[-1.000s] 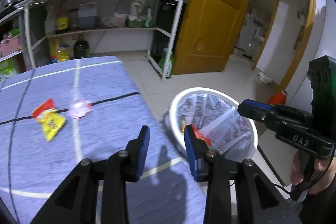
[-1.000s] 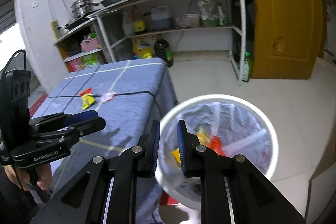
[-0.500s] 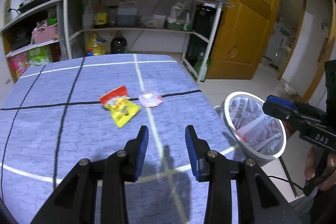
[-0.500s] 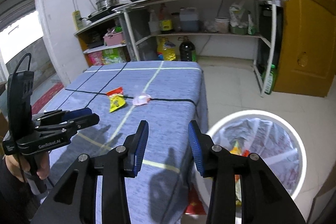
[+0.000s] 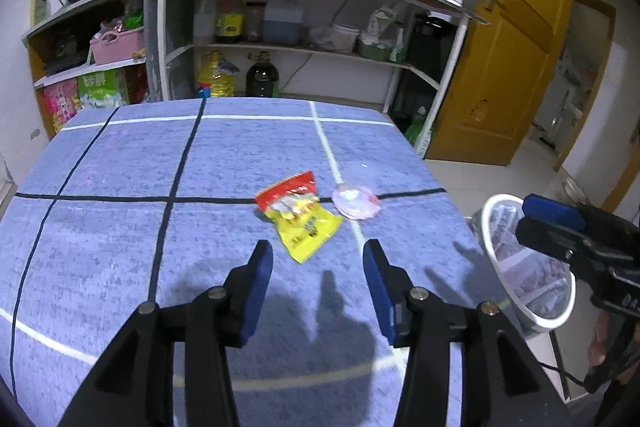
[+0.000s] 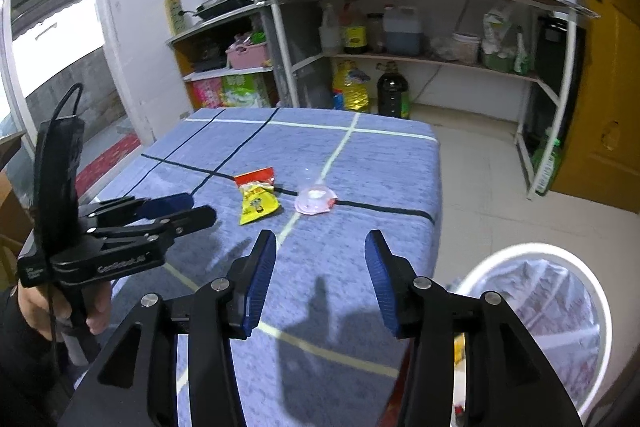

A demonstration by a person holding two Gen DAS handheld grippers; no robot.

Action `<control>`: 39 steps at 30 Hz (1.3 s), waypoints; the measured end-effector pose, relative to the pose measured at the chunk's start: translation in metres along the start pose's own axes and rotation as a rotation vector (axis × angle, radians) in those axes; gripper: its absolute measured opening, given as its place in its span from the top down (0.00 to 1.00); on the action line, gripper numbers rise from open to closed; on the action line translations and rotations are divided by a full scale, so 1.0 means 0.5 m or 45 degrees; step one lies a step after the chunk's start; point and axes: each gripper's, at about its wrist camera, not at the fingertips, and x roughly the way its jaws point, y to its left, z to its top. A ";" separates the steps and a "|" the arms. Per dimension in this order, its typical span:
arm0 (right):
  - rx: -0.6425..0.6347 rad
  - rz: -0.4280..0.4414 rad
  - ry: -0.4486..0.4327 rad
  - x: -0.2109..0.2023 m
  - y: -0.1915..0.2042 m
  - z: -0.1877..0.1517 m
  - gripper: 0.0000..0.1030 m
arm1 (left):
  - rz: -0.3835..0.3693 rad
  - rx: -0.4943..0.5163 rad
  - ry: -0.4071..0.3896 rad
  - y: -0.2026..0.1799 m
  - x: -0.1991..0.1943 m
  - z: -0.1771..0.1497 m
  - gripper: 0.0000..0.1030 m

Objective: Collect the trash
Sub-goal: 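Grasp the yellow snack bag with the left gripper while the right gripper grasps the pink-lidded plastic cup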

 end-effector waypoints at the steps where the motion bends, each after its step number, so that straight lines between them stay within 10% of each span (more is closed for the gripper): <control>1: -0.008 0.000 0.008 0.010 0.001 0.006 0.54 | -0.001 -0.014 0.004 0.007 0.008 0.004 0.48; 22: 0.000 0.011 0.078 0.085 -0.003 0.026 0.54 | 0.108 -0.077 0.153 0.017 0.167 0.049 0.40; 26: -0.004 0.007 0.084 0.093 0.000 0.031 0.54 | 0.153 -0.045 0.157 0.019 0.163 0.048 0.72; 39: -0.065 -0.001 0.131 0.169 0.025 0.066 0.54 | 0.092 -0.029 0.114 0.067 0.076 0.018 0.78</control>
